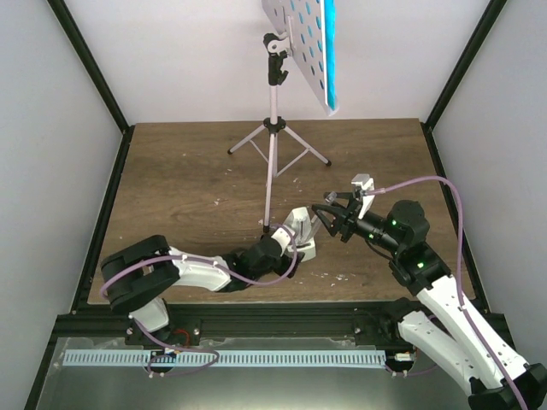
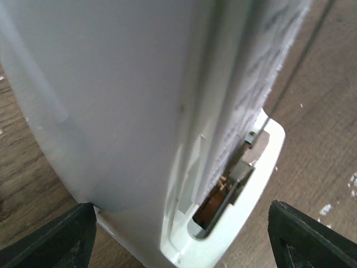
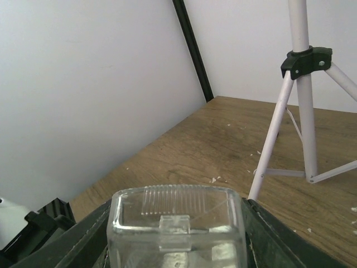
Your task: Pack up the instrument practice props
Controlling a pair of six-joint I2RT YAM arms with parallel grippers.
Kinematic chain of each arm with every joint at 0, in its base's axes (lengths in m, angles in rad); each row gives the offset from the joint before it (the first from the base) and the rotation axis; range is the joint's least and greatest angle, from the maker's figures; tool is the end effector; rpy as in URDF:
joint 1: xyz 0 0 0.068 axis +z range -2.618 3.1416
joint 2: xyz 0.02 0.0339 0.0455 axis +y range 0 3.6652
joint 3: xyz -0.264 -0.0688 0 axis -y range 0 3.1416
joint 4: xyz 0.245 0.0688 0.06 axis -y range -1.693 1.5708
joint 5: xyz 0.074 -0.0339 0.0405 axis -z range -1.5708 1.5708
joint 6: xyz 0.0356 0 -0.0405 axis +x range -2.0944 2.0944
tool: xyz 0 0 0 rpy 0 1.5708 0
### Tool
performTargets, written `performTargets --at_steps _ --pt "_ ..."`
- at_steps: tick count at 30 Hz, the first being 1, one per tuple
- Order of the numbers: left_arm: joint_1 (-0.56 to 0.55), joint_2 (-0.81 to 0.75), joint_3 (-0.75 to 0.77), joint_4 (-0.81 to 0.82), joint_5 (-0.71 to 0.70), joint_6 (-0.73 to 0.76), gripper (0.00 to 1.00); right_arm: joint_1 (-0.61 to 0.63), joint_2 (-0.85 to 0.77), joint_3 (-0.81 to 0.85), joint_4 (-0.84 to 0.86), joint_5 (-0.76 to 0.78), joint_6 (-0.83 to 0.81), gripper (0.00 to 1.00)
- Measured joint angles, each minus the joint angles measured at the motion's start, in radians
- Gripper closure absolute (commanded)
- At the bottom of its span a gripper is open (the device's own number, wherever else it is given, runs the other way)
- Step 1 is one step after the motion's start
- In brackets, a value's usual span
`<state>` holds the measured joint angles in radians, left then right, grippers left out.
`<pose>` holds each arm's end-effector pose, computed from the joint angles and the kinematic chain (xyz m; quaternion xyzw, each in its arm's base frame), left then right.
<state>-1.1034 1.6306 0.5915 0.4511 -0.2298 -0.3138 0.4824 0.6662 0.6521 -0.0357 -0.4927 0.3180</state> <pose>0.1434 -0.2661 0.1360 0.2869 0.8293 -0.2283 0.4217 0.1370 0.0908 0.3279 -0.2252 0.6864 0.4232 0.5468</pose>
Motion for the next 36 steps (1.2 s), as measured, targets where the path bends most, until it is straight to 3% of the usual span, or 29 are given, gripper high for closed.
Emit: performTargets --at_steps 9,16,23,26,36 --pt "-0.003 0.093 0.089 -0.034 -0.084 -0.084 0.34 0.000 -0.016 -0.008 0.000 0.040 -0.011 0.44" --pt "0.004 0.138 0.156 -0.061 -0.142 -0.152 0.32 0.000 -0.037 -0.016 -0.001 0.072 -0.013 0.44" --pt "0.066 0.174 0.197 -0.031 -0.096 -0.210 0.37 0.000 -0.057 -0.016 -0.008 0.113 -0.016 0.43" --pt "0.074 0.183 0.199 -0.007 -0.062 -0.210 0.36 0.000 -0.078 -0.027 -0.012 0.147 -0.023 0.44" --pt "0.064 0.208 0.188 0.150 0.164 -0.202 0.22 0.000 -0.095 -0.056 -0.041 0.251 -0.060 0.44"
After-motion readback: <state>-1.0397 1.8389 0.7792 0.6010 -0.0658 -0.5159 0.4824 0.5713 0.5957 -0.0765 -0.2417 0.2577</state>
